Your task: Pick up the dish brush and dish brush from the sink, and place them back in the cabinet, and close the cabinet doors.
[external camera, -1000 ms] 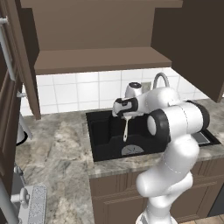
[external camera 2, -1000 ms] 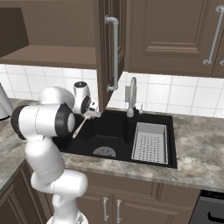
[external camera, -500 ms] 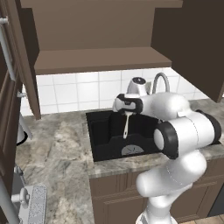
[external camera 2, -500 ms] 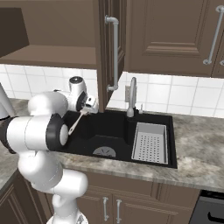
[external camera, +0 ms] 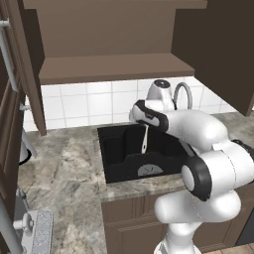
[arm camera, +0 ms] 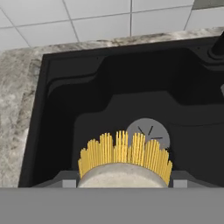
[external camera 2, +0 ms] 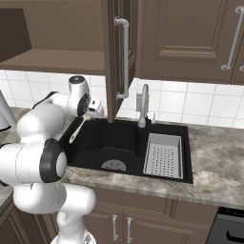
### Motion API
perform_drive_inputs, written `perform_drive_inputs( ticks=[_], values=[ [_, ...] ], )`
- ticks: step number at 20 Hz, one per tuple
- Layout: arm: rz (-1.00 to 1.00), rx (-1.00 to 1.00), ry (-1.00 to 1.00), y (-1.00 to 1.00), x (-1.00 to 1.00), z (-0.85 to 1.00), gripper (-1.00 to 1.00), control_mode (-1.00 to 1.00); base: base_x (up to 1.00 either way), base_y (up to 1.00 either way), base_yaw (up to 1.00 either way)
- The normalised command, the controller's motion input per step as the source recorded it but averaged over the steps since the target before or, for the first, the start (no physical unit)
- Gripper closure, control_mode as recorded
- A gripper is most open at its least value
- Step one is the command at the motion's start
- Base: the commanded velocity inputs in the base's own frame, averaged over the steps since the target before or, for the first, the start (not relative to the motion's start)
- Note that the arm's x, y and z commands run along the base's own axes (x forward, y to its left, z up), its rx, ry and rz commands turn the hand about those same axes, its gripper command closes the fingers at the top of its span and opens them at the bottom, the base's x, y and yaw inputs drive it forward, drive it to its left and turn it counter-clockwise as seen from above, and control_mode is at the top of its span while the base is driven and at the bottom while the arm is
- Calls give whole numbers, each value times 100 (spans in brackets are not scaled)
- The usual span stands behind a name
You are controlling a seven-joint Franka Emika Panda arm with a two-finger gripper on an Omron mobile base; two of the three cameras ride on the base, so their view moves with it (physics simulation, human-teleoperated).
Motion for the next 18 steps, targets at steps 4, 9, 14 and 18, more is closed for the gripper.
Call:
perform_drive_inputs(
  ticks=[4, 9, 14, 18],
  values=[
    [0, 0, -2, 6, -31, 49, 100, -100, 0, 0, 0],
    [0, 0, -1, 12, -31, 48, 100, -100, 0, 0, 0],
    [0, 0, 0, 19, -27, 46, 100, -100, 0, 0, 0],
    [1, 0, -5, 19, -21, 43, 100, -100, 0, 0, 0]
  ],
)
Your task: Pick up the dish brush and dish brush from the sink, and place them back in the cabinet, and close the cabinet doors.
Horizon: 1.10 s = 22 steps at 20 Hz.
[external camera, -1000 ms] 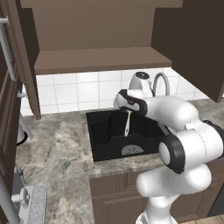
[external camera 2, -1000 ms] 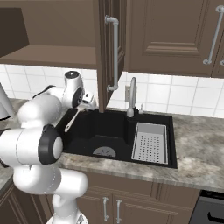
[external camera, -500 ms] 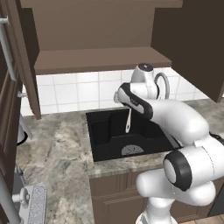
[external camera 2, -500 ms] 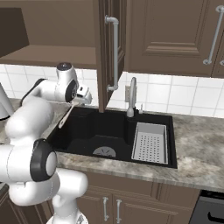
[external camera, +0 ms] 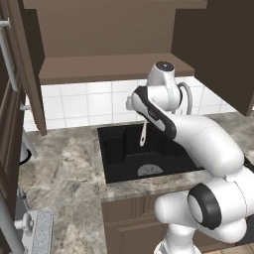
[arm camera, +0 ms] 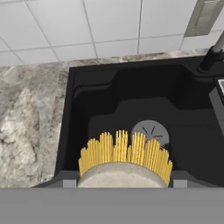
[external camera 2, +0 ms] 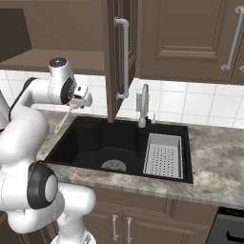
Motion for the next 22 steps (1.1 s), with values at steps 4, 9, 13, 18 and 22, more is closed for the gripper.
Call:
perform_drive_inputs(
  ticks=[4, 9, 13, 18, 22],
  values=[
    [1, 0, -7, 18, -16, 41, 100, -100, 0, 0, 0],
    [0, 4, -5, 18, -16, 42, 100, -100, 0, 0, 0],
    [0, 9, 0, 21, -15, 45, 100, -100, 0, 0, 0],
    [0, 12, 0, 21, -18, 44, 100, -100, 0, 0, 0],
    [0, 8, -3, 18, -22, 42, 100, -100, 0, 0, 0]
  ],
)
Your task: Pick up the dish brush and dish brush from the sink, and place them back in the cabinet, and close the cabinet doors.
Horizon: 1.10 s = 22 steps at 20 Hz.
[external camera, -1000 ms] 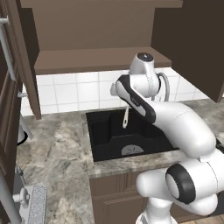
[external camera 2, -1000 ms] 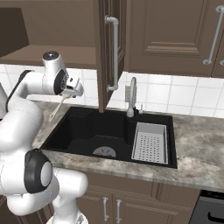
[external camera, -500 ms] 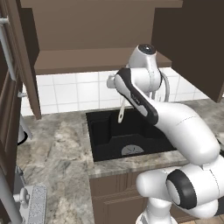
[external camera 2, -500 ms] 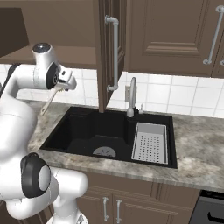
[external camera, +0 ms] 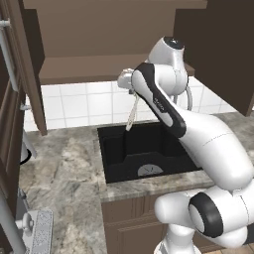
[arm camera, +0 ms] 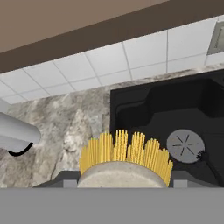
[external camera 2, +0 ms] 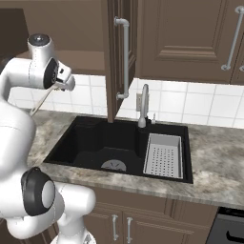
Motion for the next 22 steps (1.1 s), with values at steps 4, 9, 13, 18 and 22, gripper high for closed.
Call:
perform_drive_inputs(
  ticks=[4, 9, 13, 18, 22],
  values=[
    [0, 5, -7, 16, -23, 45, 100, -100, 0, 0, 0],
    [0, 3, -15, 15, -23, 40, 100, -100, 0, 0, 0],
    [0, 3, -18, 17, -18, 35, 100, -100, 0, 0, 0],
    [0, 10, -12, 24, -8, 32, 100, -100, 0, 0, 0],
    [0, 9, -7, 28, 1, 29, 100, -100, 0, 0, 0]
  ],
)
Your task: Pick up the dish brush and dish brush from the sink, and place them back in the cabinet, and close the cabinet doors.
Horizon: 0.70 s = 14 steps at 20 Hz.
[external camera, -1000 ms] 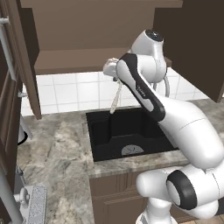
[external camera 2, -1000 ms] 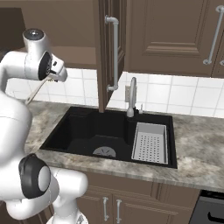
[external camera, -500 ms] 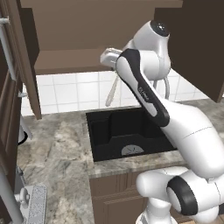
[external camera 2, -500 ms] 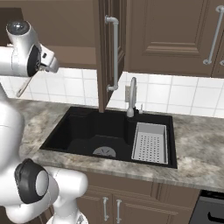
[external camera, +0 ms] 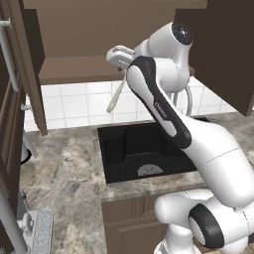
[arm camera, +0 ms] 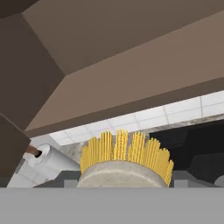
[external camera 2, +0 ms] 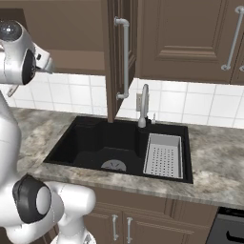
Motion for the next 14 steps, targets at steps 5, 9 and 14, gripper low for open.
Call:
perform_drive_inputs(
  ticks=[5, 9, 14],
  values=[
    [0, 8, -1, 20, 8, 25, 100, -100, 0, 0, 0],
    [0, 0, -4, 17, 12, 17, 100, -100, 0, 0, 0],
    [0, 0, -3, 9, 18, 6, 100, -100, 0, 0, 0]
  ],
)
